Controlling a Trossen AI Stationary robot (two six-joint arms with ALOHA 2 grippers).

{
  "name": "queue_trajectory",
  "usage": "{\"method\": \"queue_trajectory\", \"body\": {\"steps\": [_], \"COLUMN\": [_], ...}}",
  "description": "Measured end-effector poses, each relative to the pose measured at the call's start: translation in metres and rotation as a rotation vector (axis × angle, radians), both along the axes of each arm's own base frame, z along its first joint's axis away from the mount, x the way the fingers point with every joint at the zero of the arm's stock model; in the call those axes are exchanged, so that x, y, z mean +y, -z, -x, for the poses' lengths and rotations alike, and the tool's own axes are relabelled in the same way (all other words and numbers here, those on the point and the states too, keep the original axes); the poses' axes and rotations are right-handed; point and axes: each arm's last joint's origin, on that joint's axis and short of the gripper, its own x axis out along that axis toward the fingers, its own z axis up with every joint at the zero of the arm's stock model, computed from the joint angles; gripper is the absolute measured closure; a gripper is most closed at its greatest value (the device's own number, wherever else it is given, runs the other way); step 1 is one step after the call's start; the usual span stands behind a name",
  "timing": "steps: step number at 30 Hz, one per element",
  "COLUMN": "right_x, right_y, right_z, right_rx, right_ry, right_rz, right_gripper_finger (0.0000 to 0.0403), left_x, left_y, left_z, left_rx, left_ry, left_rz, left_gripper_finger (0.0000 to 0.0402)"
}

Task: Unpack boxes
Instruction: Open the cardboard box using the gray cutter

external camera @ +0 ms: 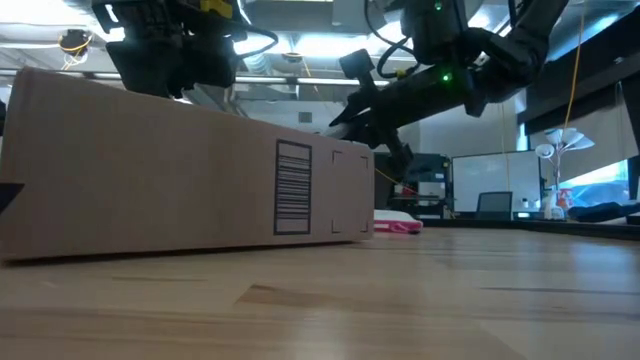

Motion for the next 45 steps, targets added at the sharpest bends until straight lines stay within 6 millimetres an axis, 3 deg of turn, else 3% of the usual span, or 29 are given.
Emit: {"method": "queue_trajectory", "body": {"steps": [25, 37, 45], "right_x": [0.004, 0.008, 0.004], "right_y": [-0.001, -0.018, -0.027], "right_z": [0.0, 0.011, 0.017], "right_rx": [0.112, 0.24, 0.285], "right_ry": [-0.164, -0.259, -0.22], "right_rz": [0.028, 0.111, 0.177], "right_gripper_finger": [0.0336, 0.0336, 0.0336], "left_x": [0.002, 0.003, 0.007], "left_y": [0.001, 0.001, 0.001], "left_z": [0.002, 0.004, 0.005], "left_rx": [0.023, 0.048, 0.062], "left_ry": [-0.007, -0.018, -0.046], "left_rz": [0.004, -0.005, 0.005], "left_gripper_finger": [0.0163, 0.0163, 0.0163]}}
